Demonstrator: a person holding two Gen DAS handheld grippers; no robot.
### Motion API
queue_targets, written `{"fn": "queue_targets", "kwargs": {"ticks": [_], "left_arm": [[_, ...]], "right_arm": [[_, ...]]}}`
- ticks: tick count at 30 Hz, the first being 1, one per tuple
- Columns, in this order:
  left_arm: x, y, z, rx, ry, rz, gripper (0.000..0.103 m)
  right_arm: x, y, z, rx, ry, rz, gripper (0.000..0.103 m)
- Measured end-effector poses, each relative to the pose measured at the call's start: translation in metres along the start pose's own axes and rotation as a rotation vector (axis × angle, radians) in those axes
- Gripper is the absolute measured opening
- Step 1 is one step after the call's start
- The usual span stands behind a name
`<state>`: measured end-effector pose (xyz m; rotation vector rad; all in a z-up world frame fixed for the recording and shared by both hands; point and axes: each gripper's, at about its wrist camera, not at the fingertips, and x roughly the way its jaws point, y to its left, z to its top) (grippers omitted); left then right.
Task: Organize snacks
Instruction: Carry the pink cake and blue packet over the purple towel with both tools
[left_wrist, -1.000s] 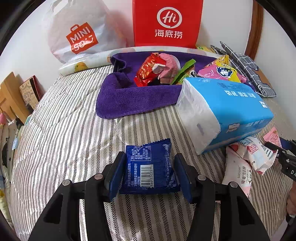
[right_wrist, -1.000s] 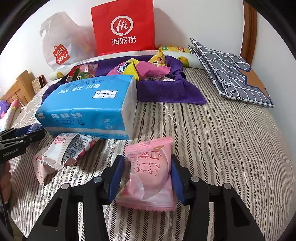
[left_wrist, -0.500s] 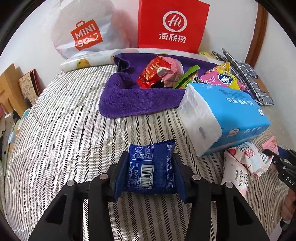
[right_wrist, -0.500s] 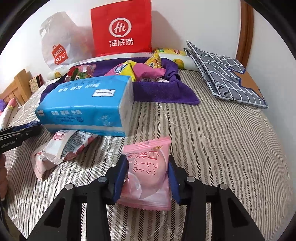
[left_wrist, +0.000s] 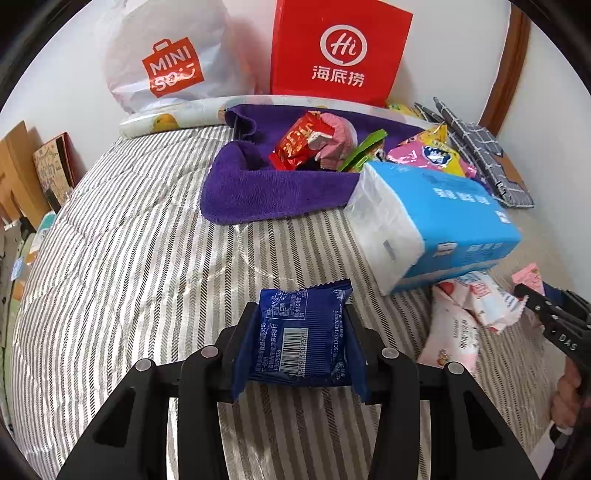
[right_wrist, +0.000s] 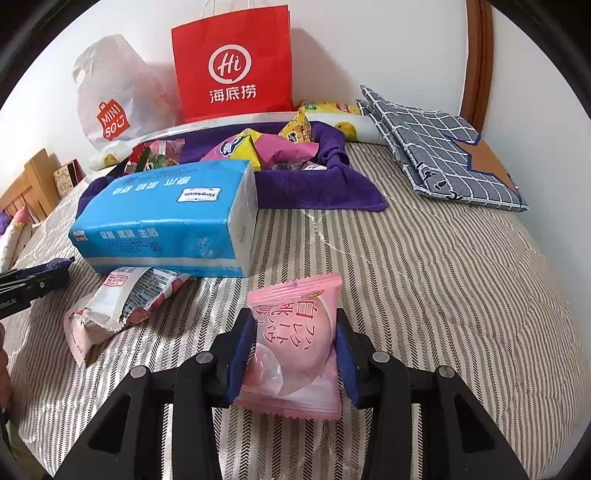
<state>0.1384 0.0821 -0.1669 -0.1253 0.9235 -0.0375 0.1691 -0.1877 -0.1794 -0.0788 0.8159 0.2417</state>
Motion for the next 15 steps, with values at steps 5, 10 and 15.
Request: {"fn": "queue_targets", "kwargs": {"ticks": [5, 10, 15], "left_arm": [[-0.012, -0.005, -0.001, -0.004, -0.004, -0.039, 0.043], [-0.025, -0.014, 0.003, 0.006, -0.026, -0.065, 0.043], [-0.037, -0.021, 0.012, 0.005, -0.042, -0.105, 0.043]], "right_arm": [[-0.013, -0.002, 0.002, 0.016, -0.029, -0.013, 0.040], [-0.036, -0.001, 0.012, 0.002, -0.081, -0.024, 0.040], [-0.054, 0.002, 0.027, -0.003, -0.126, -0.020, 0.040]]}}
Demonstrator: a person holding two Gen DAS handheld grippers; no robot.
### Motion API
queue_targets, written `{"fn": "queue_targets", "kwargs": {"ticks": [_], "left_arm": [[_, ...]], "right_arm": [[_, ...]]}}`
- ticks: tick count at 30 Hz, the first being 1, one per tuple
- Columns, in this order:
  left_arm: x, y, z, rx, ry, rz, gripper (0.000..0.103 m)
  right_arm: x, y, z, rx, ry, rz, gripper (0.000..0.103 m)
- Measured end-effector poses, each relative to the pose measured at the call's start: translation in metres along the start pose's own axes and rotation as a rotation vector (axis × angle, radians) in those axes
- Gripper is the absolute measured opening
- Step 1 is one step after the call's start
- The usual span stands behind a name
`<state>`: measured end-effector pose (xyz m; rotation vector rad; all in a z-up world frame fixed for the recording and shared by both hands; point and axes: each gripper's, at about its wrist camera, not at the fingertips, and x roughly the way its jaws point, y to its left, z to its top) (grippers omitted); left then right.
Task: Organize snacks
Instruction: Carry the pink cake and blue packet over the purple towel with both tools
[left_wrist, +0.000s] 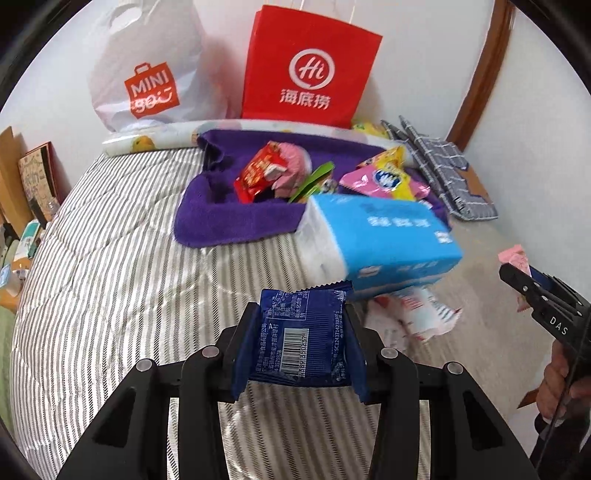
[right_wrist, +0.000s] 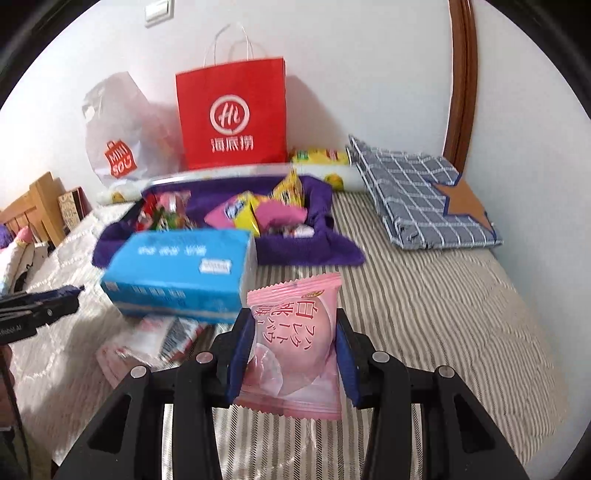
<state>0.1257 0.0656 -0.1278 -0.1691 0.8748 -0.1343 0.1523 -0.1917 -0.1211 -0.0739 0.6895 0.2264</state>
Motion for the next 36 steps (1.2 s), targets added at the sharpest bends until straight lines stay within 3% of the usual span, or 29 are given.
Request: {"fn": "queue_targets", "kwargs": {"ticks": [11, 27, 36], "left_arm": [[-0.015, -0.010, 0.031, 0.011, -0.034, -0.041, 0.043], [-0.025, -0.012, 0.102, 0.022, -0.076, -0.078, 0.043], [-0.022, -0.011, 0.137, 0.038, -0.098, -0.049, 0.043]], "right_arm": [[-0.009, 0.010, 0.042, 0.009, -0.060, 0.004, 0.040], [0.001, 0.018, 0.109, 0.024, -0.089, 0.008, 0.040], [0.015, 0.023, 0.140, 0.018, -0.107, 0.035, 0.040]]}}
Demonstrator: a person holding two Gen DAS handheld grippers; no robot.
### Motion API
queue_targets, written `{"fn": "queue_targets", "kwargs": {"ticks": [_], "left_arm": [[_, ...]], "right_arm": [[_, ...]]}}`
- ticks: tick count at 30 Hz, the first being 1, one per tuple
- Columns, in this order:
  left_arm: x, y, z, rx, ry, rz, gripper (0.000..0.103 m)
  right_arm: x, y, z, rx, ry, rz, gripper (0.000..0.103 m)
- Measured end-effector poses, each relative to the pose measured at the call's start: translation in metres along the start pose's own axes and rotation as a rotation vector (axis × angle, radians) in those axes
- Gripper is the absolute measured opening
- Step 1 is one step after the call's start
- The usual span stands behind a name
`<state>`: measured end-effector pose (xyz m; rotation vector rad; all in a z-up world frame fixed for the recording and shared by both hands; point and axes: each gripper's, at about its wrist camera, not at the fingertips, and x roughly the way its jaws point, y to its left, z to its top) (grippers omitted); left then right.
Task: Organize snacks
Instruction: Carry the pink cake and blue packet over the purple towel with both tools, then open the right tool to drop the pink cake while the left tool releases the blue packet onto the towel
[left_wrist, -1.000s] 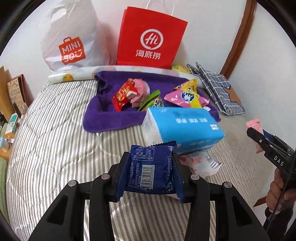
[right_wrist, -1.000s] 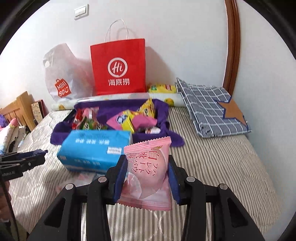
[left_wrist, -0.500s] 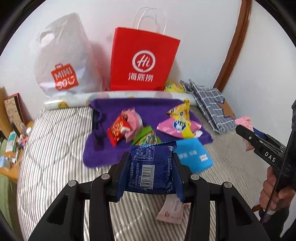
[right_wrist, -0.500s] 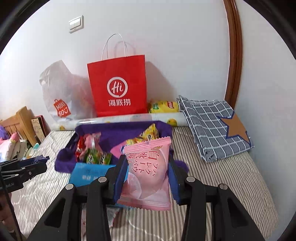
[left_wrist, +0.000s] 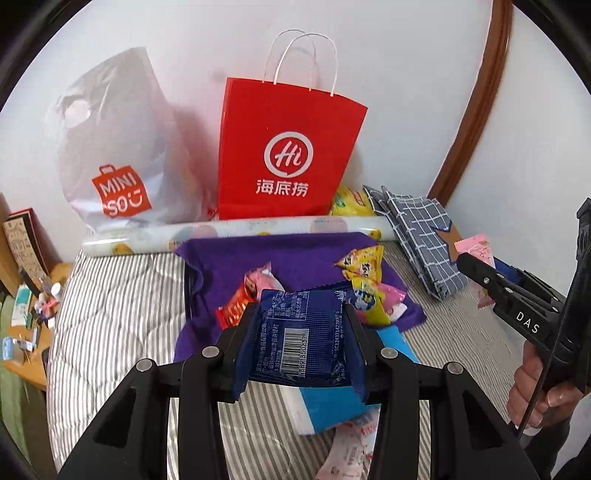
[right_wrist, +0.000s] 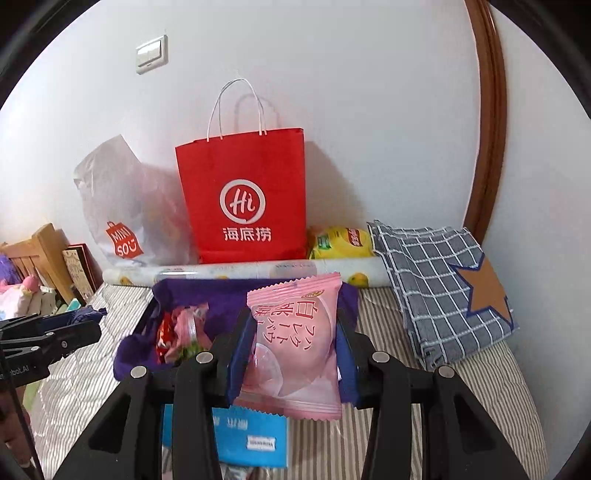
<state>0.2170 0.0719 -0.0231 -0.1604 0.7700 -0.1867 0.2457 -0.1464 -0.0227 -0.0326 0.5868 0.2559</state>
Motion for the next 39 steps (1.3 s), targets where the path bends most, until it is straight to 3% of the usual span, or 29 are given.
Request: {"fn": "queue_targets", "kwargs": {"ticks": [20, 39], "left_arm": [[0.040, 0.000, 0.055, 0.026, -0.004, 0.000, 0.043], [0.124, 0.042, 0.055, 0.007, 0.121, -0.005, 0.043]], "right_arm": [[0.053, 0.000, 0.037, 0.041, 0.005, 0.026, 0.040], [0.139, -0.002, 0.014, 0.042, 0.112, 0.053, 0.040]]}}
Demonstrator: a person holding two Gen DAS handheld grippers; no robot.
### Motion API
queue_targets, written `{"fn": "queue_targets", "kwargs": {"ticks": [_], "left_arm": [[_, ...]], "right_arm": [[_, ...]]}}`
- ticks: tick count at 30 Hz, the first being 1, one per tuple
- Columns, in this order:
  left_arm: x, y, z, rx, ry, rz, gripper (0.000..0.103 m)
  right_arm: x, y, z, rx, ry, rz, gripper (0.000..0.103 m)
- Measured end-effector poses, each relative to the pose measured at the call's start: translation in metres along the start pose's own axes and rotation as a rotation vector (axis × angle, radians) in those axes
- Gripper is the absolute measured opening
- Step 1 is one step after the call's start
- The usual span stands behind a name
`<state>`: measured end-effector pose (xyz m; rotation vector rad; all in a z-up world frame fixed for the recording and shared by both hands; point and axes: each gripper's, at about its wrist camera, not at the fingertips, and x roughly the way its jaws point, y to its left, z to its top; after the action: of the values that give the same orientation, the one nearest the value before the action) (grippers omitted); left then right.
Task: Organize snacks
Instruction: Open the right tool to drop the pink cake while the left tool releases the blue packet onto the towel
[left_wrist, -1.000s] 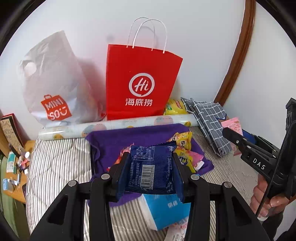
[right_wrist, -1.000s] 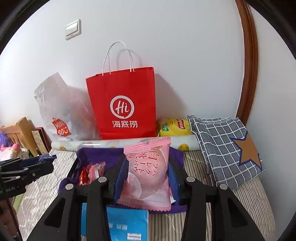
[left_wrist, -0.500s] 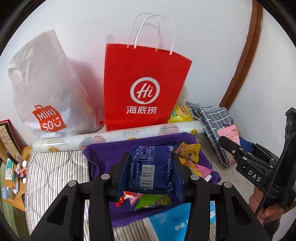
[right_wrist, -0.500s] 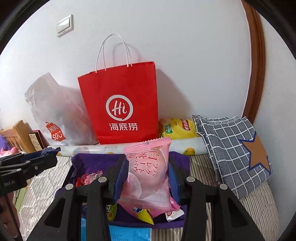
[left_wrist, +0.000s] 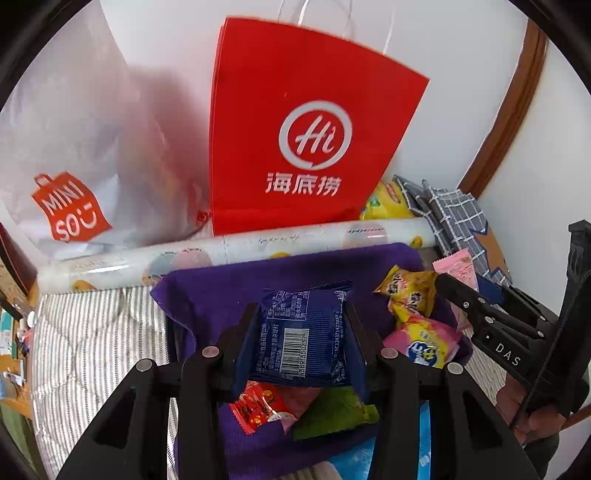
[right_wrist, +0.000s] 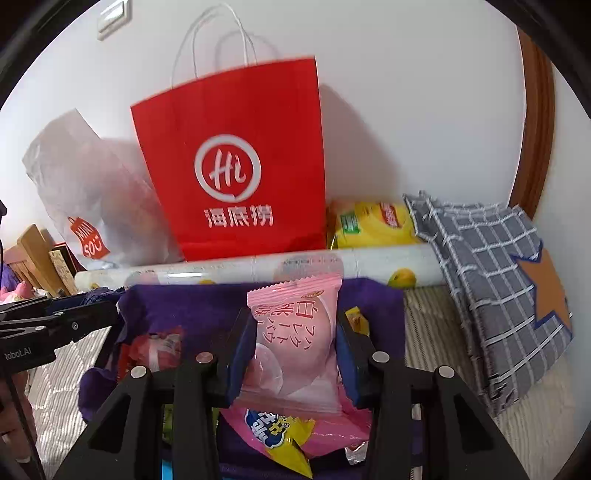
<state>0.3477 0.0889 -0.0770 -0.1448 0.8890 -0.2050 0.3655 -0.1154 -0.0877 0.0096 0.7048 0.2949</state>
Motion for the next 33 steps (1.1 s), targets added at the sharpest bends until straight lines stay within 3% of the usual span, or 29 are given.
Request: {"fn": "queue_targets", "kwargs": {"ticks": [8, 33], "left_arm": [[0.022, 0.005, -0.005, 0.014, 0.051, 0.017, 0.043], [0.040, -0.001, -0.015, 0.034, 0.126, 0.028, 0.043]], "right_arm": [[0.024, -0.007, -0.018, 0.016, 0.059, -0.004, 0.040], [0.037, -0.007, -0.028, 0.003, 0.095, -0.030, 0.042]]}}
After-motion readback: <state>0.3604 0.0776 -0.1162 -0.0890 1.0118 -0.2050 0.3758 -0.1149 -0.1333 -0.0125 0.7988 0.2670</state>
